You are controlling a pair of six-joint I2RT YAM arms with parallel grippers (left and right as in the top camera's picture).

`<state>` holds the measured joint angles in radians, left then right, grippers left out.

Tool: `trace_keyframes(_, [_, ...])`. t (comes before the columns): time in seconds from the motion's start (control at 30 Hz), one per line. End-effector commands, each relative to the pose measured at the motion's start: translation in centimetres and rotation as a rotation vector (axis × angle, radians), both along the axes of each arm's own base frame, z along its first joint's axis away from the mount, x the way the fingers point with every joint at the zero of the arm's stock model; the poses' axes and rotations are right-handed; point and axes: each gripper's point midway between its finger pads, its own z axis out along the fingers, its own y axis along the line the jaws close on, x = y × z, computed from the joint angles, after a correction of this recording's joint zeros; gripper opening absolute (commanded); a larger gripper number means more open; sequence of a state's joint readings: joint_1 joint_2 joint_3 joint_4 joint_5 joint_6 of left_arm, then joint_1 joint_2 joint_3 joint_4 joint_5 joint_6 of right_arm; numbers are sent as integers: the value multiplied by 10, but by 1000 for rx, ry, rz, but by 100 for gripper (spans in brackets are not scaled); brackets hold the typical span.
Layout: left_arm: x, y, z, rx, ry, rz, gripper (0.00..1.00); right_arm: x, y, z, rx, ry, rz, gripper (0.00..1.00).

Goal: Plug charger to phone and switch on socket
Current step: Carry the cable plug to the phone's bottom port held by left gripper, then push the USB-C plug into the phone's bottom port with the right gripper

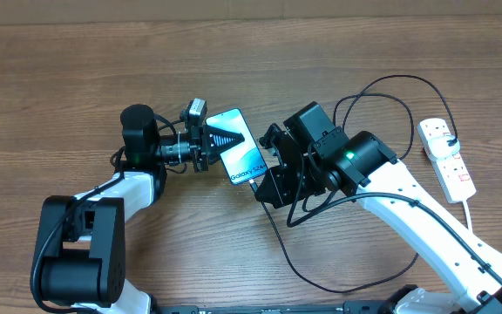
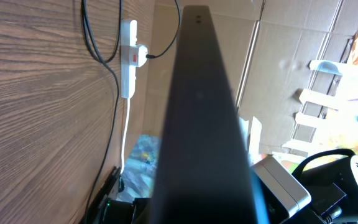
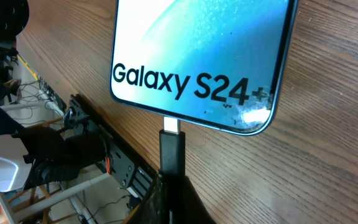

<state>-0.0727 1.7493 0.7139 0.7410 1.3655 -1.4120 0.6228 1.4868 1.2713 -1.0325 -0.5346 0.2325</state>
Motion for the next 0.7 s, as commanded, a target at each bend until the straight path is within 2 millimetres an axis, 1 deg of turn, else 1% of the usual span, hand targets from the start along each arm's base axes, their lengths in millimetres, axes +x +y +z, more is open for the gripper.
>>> trace_keyframes(0.0, [-4, -3, 11, -17, -32, -54, 4, 1, 2, 1, 5, -10, 0, 4])
trace_keyframes(0.53, [-7, -4, 12, -19, -62, -74, 4, 8, 4, 3, 13, -46, -9, 4])
trace_keyframes(0.67, [-10, -4, 13, -23, -86, -94, 4, 14, 0, -1, -20, -70, -27, 4])
